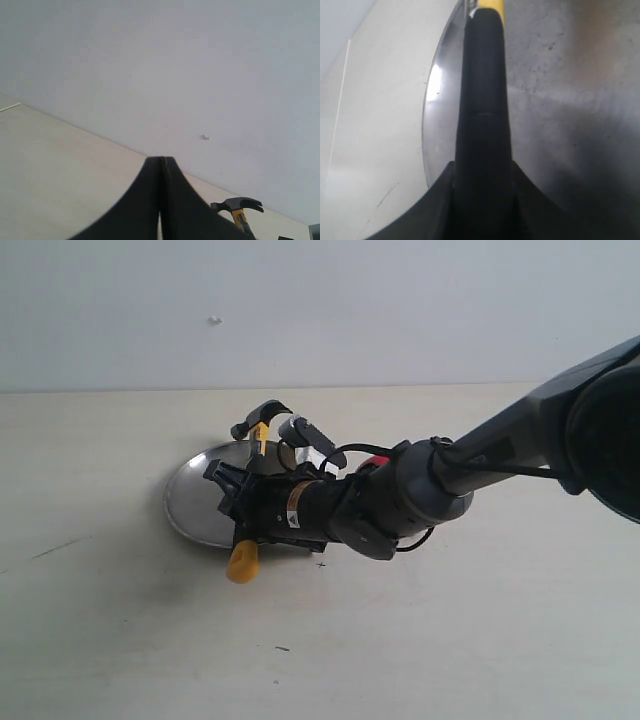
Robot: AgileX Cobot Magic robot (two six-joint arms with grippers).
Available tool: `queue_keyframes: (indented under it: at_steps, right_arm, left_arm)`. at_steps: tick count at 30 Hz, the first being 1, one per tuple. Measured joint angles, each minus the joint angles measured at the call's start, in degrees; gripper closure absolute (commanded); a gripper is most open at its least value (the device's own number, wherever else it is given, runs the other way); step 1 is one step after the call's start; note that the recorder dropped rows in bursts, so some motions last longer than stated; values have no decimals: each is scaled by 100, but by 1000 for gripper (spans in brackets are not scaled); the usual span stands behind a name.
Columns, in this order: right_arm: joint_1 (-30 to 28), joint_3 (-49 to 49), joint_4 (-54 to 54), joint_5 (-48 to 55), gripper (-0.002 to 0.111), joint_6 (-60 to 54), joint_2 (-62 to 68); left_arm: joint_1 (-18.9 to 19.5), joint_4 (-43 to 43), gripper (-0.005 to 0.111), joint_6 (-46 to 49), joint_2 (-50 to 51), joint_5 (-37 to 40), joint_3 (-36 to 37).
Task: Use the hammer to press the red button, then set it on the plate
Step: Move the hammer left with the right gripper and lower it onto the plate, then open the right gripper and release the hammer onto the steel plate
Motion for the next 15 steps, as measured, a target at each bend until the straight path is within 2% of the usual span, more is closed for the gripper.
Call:
queue_keyframes:
  at_steps: [15]
  right_arm:
    - [0, -12, 0, 36, 95, 0, 0]
  left_arm:
    - [0, 0, 107, 0, 0, 0, 0]
